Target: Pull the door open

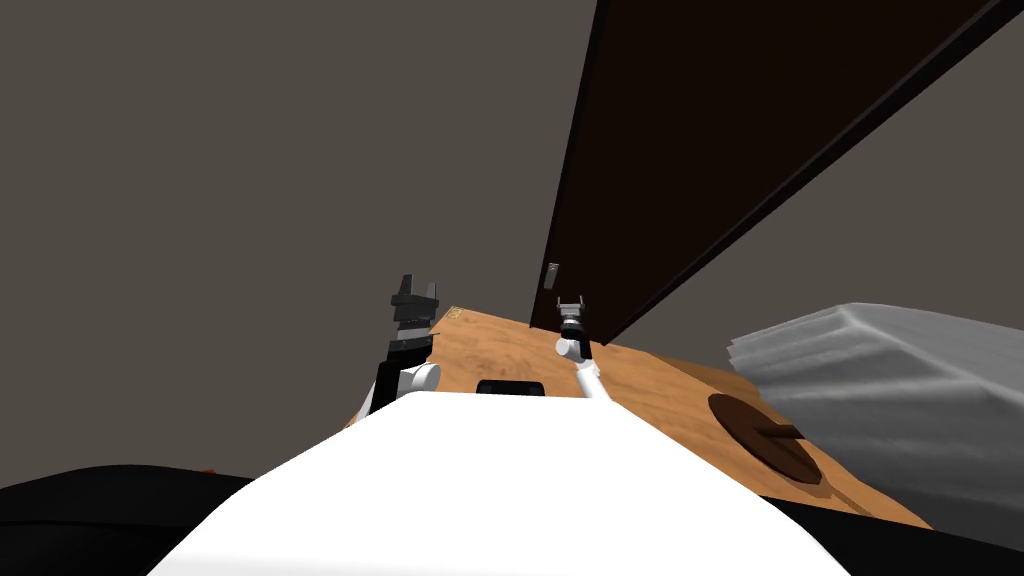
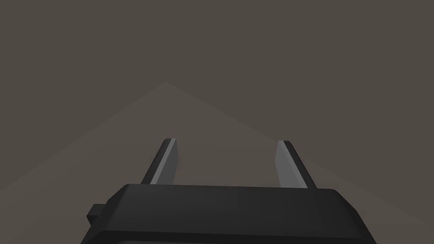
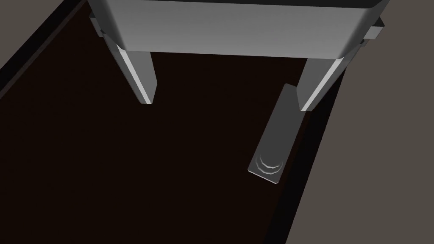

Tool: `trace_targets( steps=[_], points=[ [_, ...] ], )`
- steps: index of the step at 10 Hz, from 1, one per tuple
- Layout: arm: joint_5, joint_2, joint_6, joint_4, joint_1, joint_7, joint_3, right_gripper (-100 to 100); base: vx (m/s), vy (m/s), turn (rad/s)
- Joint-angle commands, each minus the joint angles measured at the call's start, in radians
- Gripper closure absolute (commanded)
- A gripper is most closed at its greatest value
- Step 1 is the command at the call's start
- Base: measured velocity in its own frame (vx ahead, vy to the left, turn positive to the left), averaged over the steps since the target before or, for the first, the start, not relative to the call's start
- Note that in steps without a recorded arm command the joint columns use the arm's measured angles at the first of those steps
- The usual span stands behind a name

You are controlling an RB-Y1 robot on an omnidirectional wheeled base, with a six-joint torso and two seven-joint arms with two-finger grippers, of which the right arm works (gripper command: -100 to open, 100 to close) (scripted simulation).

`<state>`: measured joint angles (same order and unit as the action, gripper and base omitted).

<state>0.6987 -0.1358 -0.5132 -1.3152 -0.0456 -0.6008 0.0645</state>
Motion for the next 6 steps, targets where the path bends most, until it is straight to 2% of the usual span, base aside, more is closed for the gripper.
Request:
trace_targets(
  steps=[1,6],
  points=[
    [0.027,-0.005,0.000,0.043,-0.027,-0.030,0.001,-100,0.103,-0.018,0.037],
    [0.105,-0.016,0.002,0.156,-0.098,-0.108,0.006,-100,0.094,-0.005,0.034]
  ],
)
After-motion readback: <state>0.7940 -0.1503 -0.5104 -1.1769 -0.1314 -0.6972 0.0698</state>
